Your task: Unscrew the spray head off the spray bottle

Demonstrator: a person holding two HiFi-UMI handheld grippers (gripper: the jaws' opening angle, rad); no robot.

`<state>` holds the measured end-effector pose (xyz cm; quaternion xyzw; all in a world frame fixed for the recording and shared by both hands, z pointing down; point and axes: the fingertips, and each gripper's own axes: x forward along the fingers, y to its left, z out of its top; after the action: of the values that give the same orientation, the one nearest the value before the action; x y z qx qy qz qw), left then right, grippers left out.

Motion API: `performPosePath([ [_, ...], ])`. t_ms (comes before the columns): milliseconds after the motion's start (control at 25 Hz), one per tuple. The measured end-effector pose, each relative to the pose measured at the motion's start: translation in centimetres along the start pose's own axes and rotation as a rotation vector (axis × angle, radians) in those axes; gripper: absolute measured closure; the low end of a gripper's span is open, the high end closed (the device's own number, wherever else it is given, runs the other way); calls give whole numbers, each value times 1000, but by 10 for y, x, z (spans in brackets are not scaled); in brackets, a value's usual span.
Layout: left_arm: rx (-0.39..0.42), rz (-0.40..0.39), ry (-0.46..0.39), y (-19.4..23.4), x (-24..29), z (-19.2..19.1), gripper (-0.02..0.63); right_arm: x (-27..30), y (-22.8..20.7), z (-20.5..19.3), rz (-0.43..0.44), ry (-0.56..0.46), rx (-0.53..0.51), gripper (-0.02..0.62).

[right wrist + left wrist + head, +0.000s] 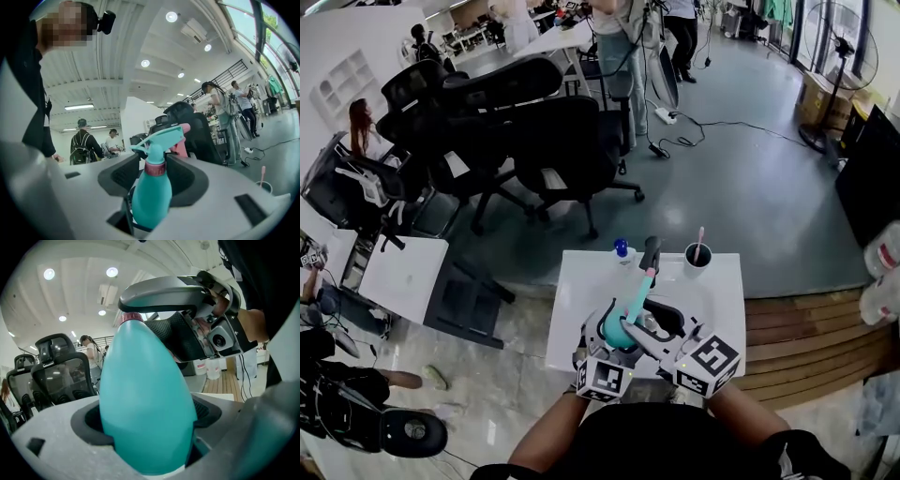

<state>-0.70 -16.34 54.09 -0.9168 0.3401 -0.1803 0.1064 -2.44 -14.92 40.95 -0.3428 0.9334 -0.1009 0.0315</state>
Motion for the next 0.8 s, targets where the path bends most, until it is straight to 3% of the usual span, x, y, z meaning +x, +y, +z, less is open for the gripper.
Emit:
performPosePath([
  [240, 46, -2, 6, -6, 4, 7, 124, -4, -7, 5, -53, -27, 3, 440],
  [800, 27, -98, -43, -20, -6, 19, 124, -18, -3, 12, 19, -85, 4, 449],
])
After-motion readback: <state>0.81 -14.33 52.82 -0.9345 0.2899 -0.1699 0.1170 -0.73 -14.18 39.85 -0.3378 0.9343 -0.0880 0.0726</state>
